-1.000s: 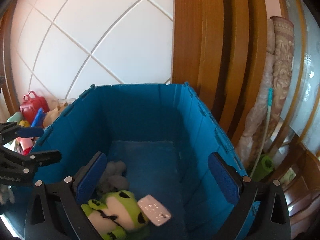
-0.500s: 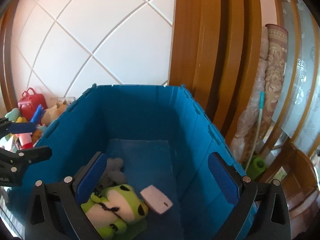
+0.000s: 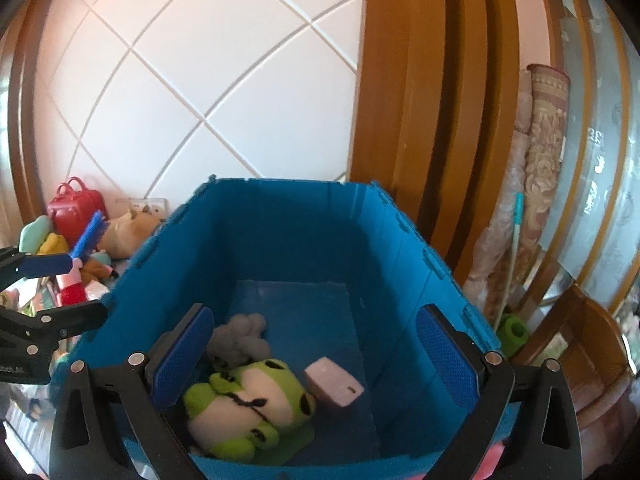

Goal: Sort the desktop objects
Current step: 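Withdraw both grippers from the crate toward the table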

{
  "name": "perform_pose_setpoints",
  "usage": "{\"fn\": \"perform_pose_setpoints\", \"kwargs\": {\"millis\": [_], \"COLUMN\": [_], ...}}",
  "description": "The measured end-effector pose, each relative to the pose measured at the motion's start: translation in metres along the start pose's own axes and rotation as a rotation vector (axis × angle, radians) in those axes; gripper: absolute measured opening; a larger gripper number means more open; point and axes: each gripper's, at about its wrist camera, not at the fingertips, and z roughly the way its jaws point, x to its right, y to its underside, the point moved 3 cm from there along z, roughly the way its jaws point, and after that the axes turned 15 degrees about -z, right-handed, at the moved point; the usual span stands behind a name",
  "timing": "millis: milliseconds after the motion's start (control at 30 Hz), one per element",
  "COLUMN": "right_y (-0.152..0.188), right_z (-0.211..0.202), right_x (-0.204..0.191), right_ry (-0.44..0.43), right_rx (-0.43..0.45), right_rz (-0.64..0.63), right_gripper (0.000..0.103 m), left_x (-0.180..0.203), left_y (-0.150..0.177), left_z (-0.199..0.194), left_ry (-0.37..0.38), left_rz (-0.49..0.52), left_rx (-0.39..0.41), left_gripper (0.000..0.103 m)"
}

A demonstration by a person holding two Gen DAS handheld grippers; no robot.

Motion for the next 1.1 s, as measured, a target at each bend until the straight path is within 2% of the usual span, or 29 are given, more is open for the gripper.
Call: {"fn": "perform_pose_setpoints", "kwargs": {"millis": [233,433,700,900,1100], "right_y": [-0.015,-0.032,-0.05,-0.046,-0.041], "right_z": [-0.028,-0.044,-0.063,-0.074,-0.079], "right_x": [-0.054,-0.13,-0.256,-0.353,-0.414], "right_ry": [-0.01,-0.05,-0.141,-0.214,-0.279], "right_rx": [0.029,0.037,0.054,0.071,0.117], "right_rz": [-0.008,-0.02,-0.06,-0.083,-0.058], "right_gripper": [0.103,0.103,0.103,0.103,0.103], "left_x": [-0.049,-0.128,-0.26,-0.353,-0.447], "left_y": [0.02,0.042,0.089,0.134,0.183], "left_z": [-0.042,-0.089,-0.166,-0.209,-0.238], "left_ry": [0.002,-0.049,-0.198,-0.308,-0.418], "left_rz": [-0.02,-0.071,-0.152,-0.229,-0.337], "left_rx": [0.031,0.058,0.103,0.113,0.094], "left_gripper": [0.084,0.084,0.084,0.084,0.084]}}
